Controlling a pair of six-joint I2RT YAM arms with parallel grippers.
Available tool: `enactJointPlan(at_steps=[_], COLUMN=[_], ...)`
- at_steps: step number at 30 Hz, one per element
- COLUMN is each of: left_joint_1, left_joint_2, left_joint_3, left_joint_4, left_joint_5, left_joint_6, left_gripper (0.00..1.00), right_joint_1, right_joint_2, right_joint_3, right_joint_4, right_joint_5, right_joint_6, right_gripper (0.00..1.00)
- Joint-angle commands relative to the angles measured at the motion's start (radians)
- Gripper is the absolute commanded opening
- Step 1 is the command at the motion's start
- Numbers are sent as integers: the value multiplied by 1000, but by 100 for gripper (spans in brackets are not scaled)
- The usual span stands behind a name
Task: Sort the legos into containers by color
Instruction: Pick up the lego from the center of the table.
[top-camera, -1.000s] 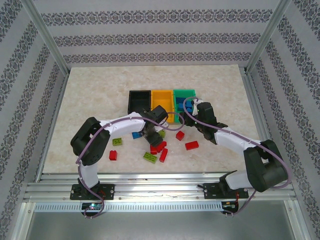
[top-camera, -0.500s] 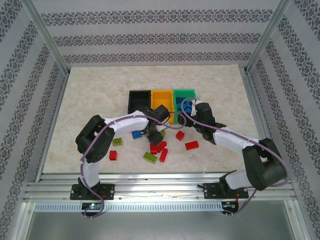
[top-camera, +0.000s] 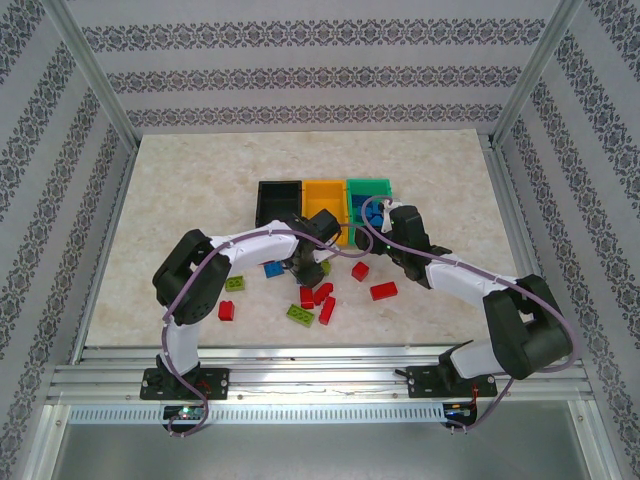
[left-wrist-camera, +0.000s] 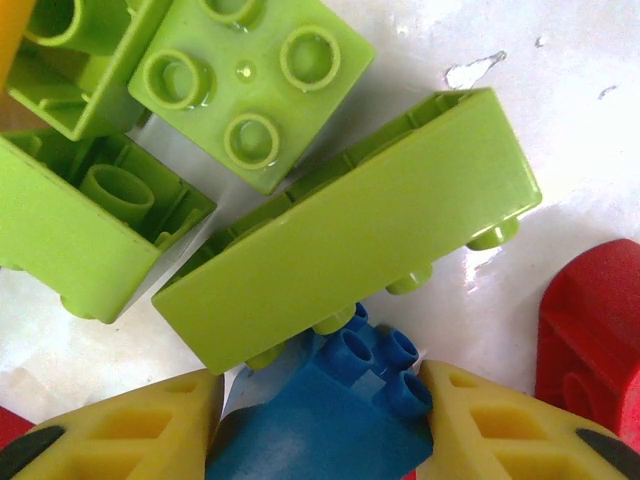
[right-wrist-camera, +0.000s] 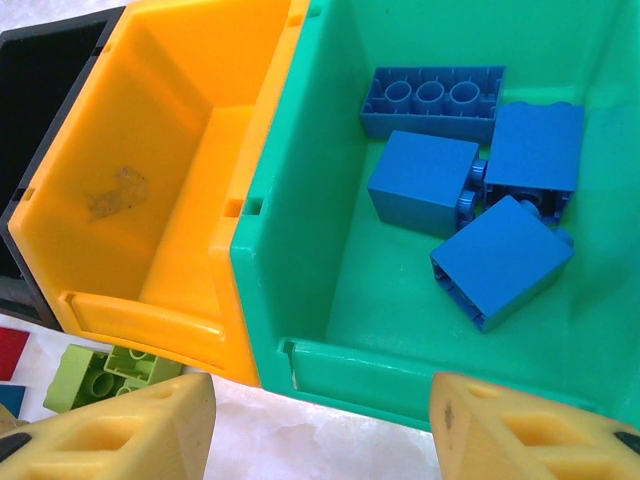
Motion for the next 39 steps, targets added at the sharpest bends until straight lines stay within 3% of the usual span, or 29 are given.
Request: enactJointPlan(at_steps=[1, 9, 18, 20, 29, 34, 39], left_joint_1=[-6, -5, -4, 8, 104, 105, 107], left_joint_2=[-3, -98, -228, -251, -344, -372, -270], left_joint_3=[19, -36, -102, -99, -20, 4, 147], left_joint_4=[-44, 30, 103, 109, 113, 224, 283], left_joint_5=[27, 45, -8, 28, 219, 197, 204], left_joint_6=[13, 22, 52, 41, -89, -156, -232], left_gripper=[30, 29, 24, 24, 24, 24, 24], right_joint_1=[12, 10, 5, 1, -25, -52, -55], right_joint_2=[10, -11, -13, -23, -64, -84, -106], right_joint_3=[19, 5, 0, -7, -38, -57, -69], right_joint_4=[28, 30, 41, 43, 58, 69, 75], right_joint_5=[8, 24, 18, 17, 48, 44, 75], right_joint_6=[-9, -11, 1, 4, 0, 9, -6], right_gripper=[59, 59, 59, 59, 59, 59, 60])
